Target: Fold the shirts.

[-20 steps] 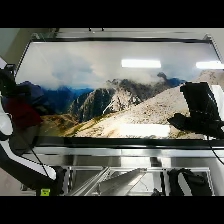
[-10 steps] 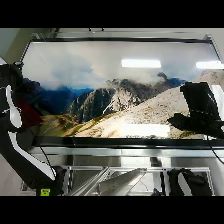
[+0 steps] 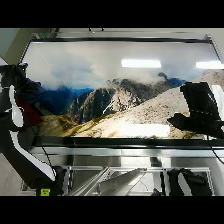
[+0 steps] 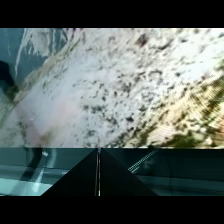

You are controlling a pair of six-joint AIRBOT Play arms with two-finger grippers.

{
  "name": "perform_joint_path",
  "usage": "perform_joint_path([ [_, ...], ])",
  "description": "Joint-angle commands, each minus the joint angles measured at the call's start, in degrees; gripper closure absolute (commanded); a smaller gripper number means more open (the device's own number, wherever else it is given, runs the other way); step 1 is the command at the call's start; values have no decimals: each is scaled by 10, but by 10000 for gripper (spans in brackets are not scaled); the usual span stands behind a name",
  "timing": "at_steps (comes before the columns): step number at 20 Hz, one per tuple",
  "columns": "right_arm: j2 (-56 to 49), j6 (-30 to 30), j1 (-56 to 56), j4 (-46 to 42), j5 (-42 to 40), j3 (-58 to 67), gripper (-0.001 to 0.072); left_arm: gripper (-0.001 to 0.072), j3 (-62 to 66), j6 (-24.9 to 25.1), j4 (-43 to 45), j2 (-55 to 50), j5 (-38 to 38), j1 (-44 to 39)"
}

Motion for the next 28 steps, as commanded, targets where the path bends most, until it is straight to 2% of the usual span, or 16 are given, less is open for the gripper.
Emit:
perform_joint_path([
  [1,0,0,0,0,-4,0,693,691,-7,35,-100,27,-7,-25],
  [4,0,0,0,0,-15,0,693,691,-7,68,-147,71,-27,-76],
  [8,0,0,0,0,-15,0,693,689,-14,83,-147,78,42,-118],
  [9,0,0,0,0,-15,0,693,665,-23,83,-147,79,44,-124],
  [10,0,0,0,0,-15,0,693,239,-23,83,-147,78,46,-128],
  [11,0,0,0,0,-15,0,693,-1,-16,76,-146,80,44,-128],
  [15,0,0,0,0,-15,0,693,-1,50,72,-143,80,23,-111],
  [22,0,0,0,0,-14,0,693,-2,27,63,-142,-3,-51,-31],
  [27,0,0,0,0,-14,0,693,9,28,61,-142,-57,-57,-37],
  [28,0,0,0,0,-14,0,693,240,27,61,-142,-59,-62,-43],
])
